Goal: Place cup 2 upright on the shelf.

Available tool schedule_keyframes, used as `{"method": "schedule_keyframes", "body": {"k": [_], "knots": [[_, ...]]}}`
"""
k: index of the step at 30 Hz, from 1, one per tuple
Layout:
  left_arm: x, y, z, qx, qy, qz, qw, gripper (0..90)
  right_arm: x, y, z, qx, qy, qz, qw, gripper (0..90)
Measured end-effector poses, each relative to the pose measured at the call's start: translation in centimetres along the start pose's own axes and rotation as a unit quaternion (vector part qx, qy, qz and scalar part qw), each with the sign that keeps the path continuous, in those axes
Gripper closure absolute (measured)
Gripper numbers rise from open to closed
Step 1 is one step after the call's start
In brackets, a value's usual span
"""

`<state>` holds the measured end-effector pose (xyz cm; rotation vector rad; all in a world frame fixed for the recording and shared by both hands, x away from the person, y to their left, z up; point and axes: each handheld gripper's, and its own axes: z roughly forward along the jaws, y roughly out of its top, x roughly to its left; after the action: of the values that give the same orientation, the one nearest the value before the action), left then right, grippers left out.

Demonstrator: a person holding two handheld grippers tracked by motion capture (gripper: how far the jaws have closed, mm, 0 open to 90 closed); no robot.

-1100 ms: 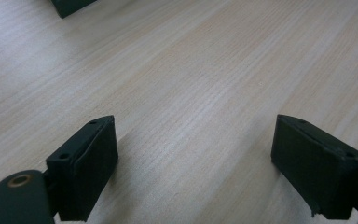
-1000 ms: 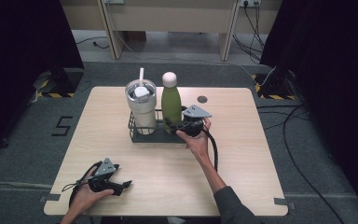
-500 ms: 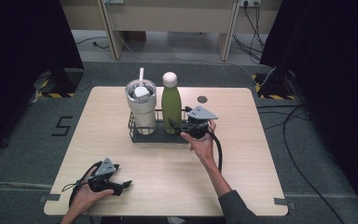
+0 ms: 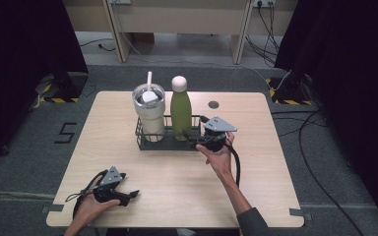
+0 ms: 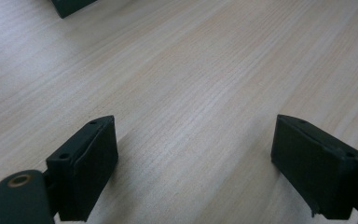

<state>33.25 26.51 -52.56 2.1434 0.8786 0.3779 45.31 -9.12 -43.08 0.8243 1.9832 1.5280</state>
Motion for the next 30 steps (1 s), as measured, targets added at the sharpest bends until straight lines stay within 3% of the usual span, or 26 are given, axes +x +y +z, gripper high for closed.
{"method": "schedule_keyframes", "body": {"k": [30], "knots": [[0.0, 0.0, 0.0, 0.000, 0.000, 0.000, 1.0000, 13.8, 0.8, -1.2, -2.5, -0.002, -0.004, 0.007, 1.0000, 15.1]]}}
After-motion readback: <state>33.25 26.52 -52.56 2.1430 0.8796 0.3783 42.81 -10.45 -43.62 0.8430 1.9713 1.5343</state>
